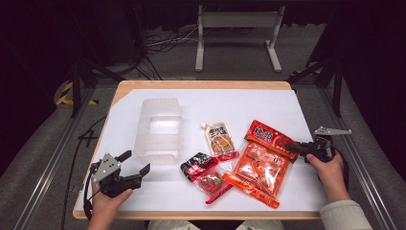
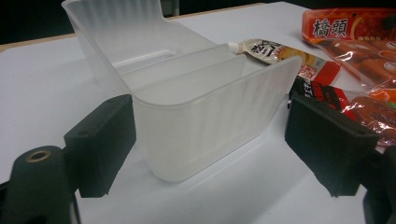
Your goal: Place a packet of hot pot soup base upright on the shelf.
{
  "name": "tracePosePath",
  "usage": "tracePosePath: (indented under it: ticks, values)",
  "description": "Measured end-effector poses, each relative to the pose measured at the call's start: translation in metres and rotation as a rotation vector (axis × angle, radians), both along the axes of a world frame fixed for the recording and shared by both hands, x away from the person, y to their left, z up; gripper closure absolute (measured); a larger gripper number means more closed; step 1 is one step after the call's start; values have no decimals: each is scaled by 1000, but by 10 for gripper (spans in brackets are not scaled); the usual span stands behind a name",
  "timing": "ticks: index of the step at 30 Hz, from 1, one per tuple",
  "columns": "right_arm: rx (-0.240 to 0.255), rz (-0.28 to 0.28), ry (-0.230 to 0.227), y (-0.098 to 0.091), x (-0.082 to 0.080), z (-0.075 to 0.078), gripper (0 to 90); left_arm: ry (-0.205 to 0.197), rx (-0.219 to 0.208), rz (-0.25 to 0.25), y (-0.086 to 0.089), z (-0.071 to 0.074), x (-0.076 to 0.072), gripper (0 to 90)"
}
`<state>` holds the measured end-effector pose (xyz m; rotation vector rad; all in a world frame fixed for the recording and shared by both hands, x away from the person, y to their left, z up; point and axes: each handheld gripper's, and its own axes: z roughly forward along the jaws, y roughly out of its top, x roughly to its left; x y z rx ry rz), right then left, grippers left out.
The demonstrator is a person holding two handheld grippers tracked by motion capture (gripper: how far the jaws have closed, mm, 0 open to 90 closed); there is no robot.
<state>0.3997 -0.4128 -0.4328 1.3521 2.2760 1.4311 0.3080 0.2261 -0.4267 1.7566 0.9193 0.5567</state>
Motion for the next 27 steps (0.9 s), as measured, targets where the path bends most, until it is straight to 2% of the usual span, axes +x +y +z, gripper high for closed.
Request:
tracePosePath:
  ticks: [2, 4, 8, 11, 13, 15, 18, 24, 27]
  values:
    - [-51, -1, -13, 5, 0, -1, 637, 2, 2, -2, 0, 0, 0, 174]
    - [-79, -4, -22, 8, 3, -4, 643, 1, 4, -3, 0, 0, 0, 174]
    - [-109, 1, 7, 13, 6, -9, 667, -1, 4, -3, 0, 0, 0, 174]
    - [-115, -8, 15, 15, 8, -10, 781, 0, 3, -2, 0, 0, 0, 174]
    - [-116, -8, 3, 15, 8, -9, 889, -2, 4, 0, 0, 0, 0, 174]
    - [-126, -5, 2, 16, 7, -9, 900, -3, 3, 1, 0, 0, 0, 173]
    - [-156, -12, -24, 19, 5, -4, 900, -5, 1, 3, 1, 0, -1, 173]
    - [-132, -39, -49, 16, 2, 5, 900, 0, -13, -5, 0, 2, -2, 167]
    - [-114, -51, -62, 14, -1, 12, 900, -8, -2, -17, -2, 4, -2, 161]
